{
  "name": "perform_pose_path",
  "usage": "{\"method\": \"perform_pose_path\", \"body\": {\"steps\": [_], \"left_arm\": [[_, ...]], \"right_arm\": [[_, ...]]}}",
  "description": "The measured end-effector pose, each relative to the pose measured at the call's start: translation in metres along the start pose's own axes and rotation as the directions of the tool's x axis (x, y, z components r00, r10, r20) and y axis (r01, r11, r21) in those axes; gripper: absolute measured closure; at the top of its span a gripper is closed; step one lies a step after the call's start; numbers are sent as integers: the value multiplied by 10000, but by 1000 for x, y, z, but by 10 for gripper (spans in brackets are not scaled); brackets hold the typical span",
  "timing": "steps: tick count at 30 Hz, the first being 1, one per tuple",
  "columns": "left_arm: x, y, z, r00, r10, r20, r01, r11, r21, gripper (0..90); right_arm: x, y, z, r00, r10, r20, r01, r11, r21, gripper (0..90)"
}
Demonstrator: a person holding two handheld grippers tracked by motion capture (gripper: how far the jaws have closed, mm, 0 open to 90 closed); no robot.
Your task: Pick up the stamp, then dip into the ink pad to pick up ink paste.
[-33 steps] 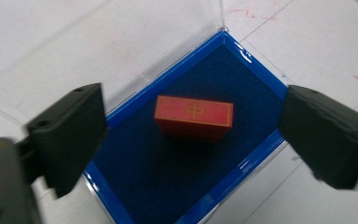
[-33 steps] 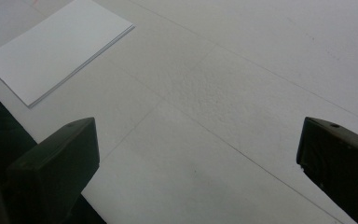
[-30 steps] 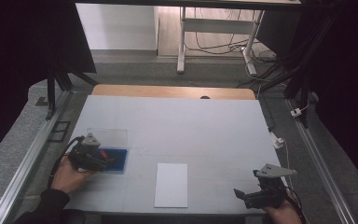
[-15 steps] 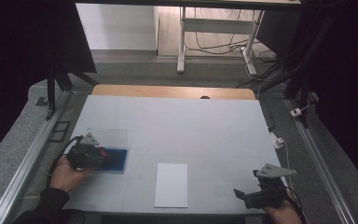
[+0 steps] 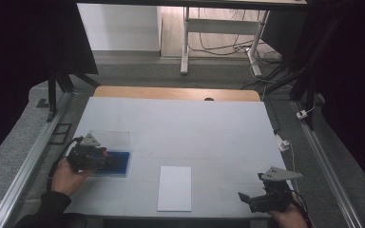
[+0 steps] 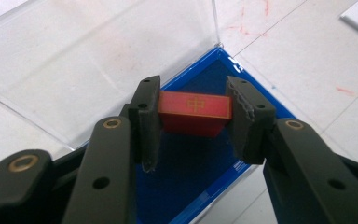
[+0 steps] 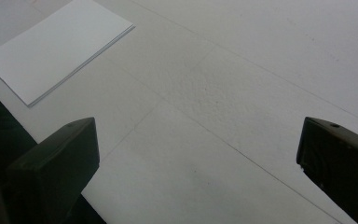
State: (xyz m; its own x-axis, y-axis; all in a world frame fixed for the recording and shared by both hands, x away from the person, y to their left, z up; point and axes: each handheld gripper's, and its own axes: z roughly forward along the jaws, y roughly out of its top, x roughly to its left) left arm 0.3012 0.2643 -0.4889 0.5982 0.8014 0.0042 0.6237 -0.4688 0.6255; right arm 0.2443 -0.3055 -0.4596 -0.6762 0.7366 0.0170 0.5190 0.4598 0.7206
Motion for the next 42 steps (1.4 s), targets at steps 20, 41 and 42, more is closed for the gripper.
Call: {"method": "perform_pose_path", "body": {"steps": [20, 41, 42], "left_arm": [[-3, 4, 3, 9993, -366, -20, 366, 9992, 174, 578], [-4, 1, 16, 9989, -450, 93, 447, 9986, 267, 582], [-4, 1, 16, 9987, -500, 77, 497, 9984, 274, 582]], "right_arm": [[0, 0, 0, 10000, -52, -4, 52, 10000, 7, 0], [-1, 0, 0, 10000, 3, -11, -3, 10000, 32, 0], [-1, 0, 0, 10000, 3, -11, -3, 10000, 32, 0]]}}
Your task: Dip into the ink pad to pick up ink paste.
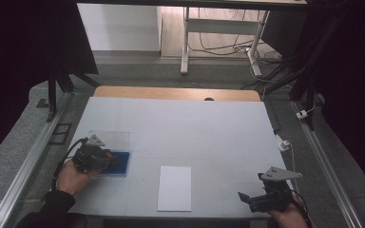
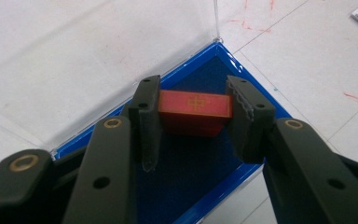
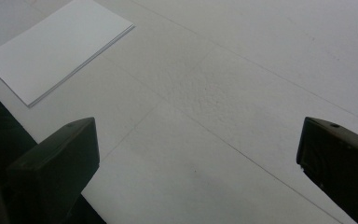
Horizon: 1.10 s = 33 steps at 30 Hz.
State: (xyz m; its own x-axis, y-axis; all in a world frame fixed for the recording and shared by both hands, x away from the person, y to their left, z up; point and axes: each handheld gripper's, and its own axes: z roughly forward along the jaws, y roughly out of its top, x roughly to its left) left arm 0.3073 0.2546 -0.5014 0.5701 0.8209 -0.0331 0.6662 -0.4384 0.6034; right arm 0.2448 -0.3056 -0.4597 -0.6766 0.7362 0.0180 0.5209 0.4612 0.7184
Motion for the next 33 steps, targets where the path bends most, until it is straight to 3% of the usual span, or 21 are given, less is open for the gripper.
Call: {"method": "perform_pose_path", "body": {"steps": [4, 11, 15, 20, 28, 33], "left_arm": [[-1, 0, 1, 9999, -112, -60, 112, 9999, 21, 584], [-12, 0, 2, 9961, 583, -655, -579, 9983, 85, 585], [-5, -2, 2, 9996, 33, -279, -35, 10000, -58, 586], [1, -4, 1, 9985, -536, 131, 538, 9984, -154, 586], [-8, -2, 1, 9991, -64, -409, 66, 10000, 61, 586], [-6, -3, 1, 9995, -137, -298, 135, 9999, -53, 584]], "right_arm": [[0, 0, 0, 10000, 7, -3, -7, 10000, 1, 0], [0, 0, 0, 10000, -9, -8, 9, 10000, -2, 0], [0, 0, 0, 10000, -52, -3, 52, 10000, -16, 0], [0, 0, 0, 10000, -41, -6, 41, 10000, -16, 0], [1, 0, 0, 10000, -69, 2, 69, 10000, 11, 0], [1, 0, 0, 10000, -57, 9, 57, 10000, -10, 0]]}}
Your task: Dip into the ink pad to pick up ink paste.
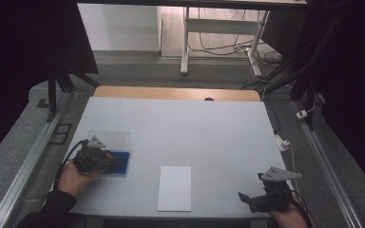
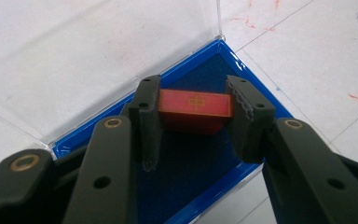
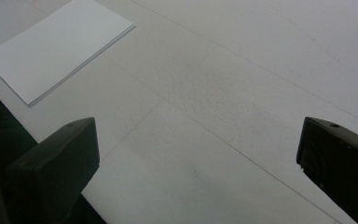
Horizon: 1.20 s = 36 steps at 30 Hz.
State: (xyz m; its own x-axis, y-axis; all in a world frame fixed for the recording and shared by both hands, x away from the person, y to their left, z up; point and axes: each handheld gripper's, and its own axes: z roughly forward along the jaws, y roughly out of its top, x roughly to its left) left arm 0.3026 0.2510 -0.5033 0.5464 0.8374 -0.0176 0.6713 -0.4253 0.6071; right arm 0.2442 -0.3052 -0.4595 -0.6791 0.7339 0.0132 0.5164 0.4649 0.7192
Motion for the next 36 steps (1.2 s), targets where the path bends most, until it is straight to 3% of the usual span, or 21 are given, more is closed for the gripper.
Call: {"method": "perform_pose_path", "body": {"steps": [4, 6, 11, 19, 23, 27, 36], "left_arm": [[1, 0, -1, 9999, 161, 10, -161, 9998, -98, 583], [0, 0, -4, 9994, 277, -213, -281, 9995, -157, 582], [2, 0, -16, 9998, -21, -214, 7, 9976, -693, 581], [7, -6, -20, 9982, -574, -144, 566, 9970, -521, 580], [8, -7, -18, 9976, -530, -435, 521, 9984, -208, 580], [8, -8, -17, 9970, -499, -596, 486, 9986, -224, 580], [12, -10, -11, 9973, -579, -443, 582, 9983, 59, 581]], "right_arm": [[0, 0, 0, 10000, -3, -2, 3, 10000, -6, 0], [0, 0, 0, 10000, 0, -11, 0, 10000, -30, 0], [0, 0, 0, 10000, 5, -16, -5, 10000, -44, 0], [0, 0, 0, 10000, -8, -12, 8, 10000, -49, 0], [0, 0, -1, 10000, -24, -8, 24, 10000, -48, 0], [0, 0, 0, 10000, -26, -11, 26, 10000, -45, 0], [0, 0, 0, 10000, -34, -2, 34, 10000, -34, 0]]}}
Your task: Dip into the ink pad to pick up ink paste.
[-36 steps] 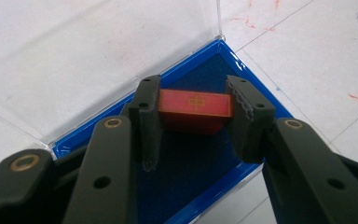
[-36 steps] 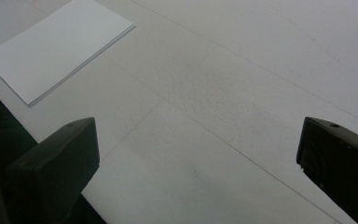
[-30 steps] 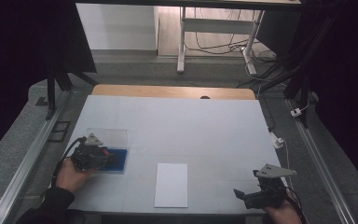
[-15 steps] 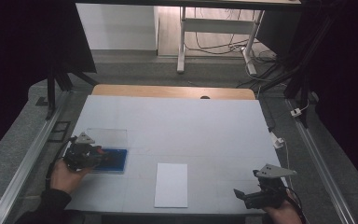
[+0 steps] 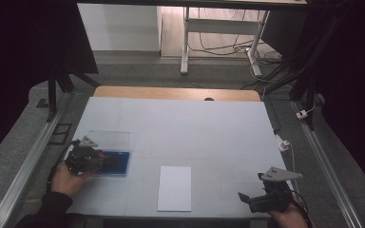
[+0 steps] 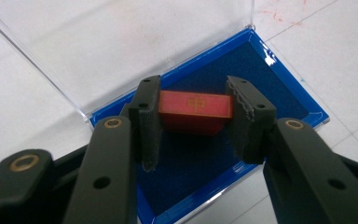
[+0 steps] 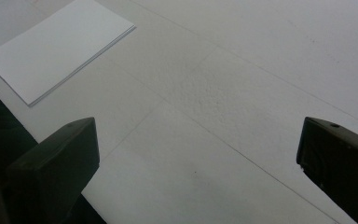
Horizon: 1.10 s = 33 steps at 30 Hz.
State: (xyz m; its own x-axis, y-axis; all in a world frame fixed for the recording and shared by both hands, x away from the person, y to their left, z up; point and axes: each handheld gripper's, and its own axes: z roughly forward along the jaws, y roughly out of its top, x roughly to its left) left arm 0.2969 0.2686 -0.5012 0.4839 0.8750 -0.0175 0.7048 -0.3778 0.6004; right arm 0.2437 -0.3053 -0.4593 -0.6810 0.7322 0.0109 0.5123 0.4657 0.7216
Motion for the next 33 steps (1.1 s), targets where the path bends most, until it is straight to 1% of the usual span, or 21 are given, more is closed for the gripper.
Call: {"method": "perform_pose_path", "body": {"steps": [5, 11, 13, 16, 17, 19, 22, 25, 27, 29, 31, 33], "left_arm": [[0, -1, 1, 10000, 27, 62, -27, 10000, -56, 581], [2, -5, 1, 9996, -189, 221, 194, 9996, -211, 584], [1, -5, 2, 9996, -205, 188, 209, 9995, -232, 584], [-2, -5, 1, 10000, -9, -33, 8, 9998, -179, 586], [-5, -5, 1, 9997, 168, -189, -170, 9998, -119, 586], [-8, -5, 1, 9986, 381, -374, -382, 9993, -43, 586], [-9, -5, 1, 9980, 437, -449, -439, 9990, -36, 587], [-6, -7, 1, 9996, 167, -232, -171, 9997, -144, 587], [-1, -9, 1, 9998, -174, 62, 176, 9994, -304, 587], [4, -11, 1, 9982, -469, 384, 484, 9980, -395, 587], [5, -12, 1, 9973, -555, 482, 576, 9974, -423, 587], [4, -11, 1, 9983, -449, 381, 463, 9982, -370, 587]], "right_arm": [[0, 0, 0, 10000, -1, -4, 1, 10000, 6, 0], [0, 0, 0, 10000, -16, -4, 16, 10000, 20, 0], [0, 0, 0, 10000, -21, -3, 21, 10000, 19, 0], [0, 0, 0, 10000, -28, -1, 28, 10000, 28, 0], [0, 0, 0, 10000, -32, -7, 32, 10000, 32, 0], [0, 0, 0, 10000, -30, -6, 30, 10000, 36, 0], [0, 0, 0, 10000, -29, -7, 29, 10000, 38, 0], [0, 0, 0, 10000, -34, -14, 34, 10000, 31, 0], [0, 0, 0, 10000, -34, -2, 34, 10000, 30, 0], [0, 0, 0, 10000, -35, -2, 35, 10000, 29, 0], [0, 0, 0, 10000, -55, -3, 55, 10000, 20, 0], [0, 0, 0, 10000, -43, -4, 43, 10000, 27, 0]]}}
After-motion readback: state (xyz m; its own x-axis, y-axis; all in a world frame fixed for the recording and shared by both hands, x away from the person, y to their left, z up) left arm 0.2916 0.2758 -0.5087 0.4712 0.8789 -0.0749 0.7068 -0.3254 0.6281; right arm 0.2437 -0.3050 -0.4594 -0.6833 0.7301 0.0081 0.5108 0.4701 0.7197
